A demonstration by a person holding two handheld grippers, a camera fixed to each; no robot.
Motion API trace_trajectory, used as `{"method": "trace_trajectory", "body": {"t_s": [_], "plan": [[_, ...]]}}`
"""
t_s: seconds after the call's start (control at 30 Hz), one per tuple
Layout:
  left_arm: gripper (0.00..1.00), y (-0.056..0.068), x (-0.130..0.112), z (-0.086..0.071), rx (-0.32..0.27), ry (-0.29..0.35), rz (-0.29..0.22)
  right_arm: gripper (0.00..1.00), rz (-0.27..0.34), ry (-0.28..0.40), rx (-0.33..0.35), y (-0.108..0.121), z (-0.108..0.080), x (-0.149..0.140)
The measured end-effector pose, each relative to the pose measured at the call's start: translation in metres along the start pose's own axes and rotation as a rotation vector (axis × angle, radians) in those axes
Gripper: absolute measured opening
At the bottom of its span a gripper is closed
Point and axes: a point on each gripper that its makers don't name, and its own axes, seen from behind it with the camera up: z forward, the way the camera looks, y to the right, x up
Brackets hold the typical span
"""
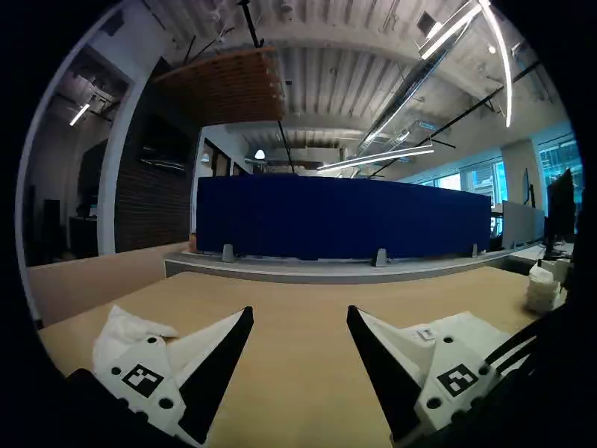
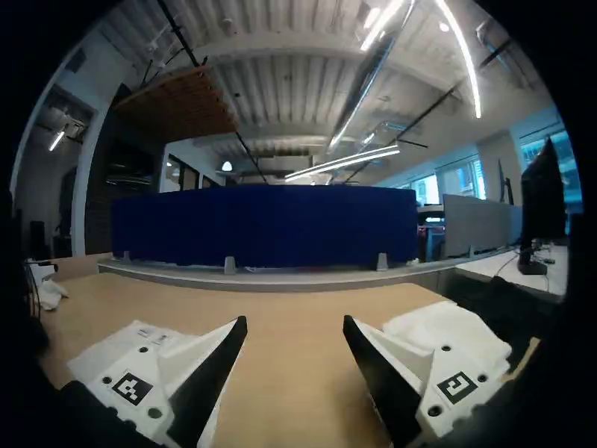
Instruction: Fold towel
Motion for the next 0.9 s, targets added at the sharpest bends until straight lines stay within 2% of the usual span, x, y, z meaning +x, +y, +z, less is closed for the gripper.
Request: {"method": "trace_trajectory", "body": {"t_s": [0.1,0.2,0.37,0.63,0.9], "plan": [[0.93,0.000,0.020,0.001,0.000,-0.007,0.010,1.00,-0.005,-0.004,-0.003,0.003,0.001,0.008],[0.93,0.001,0.044,0.000,-0.005,-0.008,0.012,1.00,-0.007,-0.003,-0.004,0.001,0.000,0.027],[0.93,0.005,0.083,-0.003,-0.013,-0.023,0.009,1.00,-0.009,-0.004,-0.001,-0.001,-0.003,0.067],[0.93,0.015,0.145,-0.007,-0.035,-0.033,0.040,1.00,-0.019,0.006,0.000,-0.008,-0.004,0.133],[0.93,0.019,0.186,-0.004,-0.046,-0.039,0.044,1.00,-0.021,0.013,-0.012,-0.009,-0.005,0.173]]}}
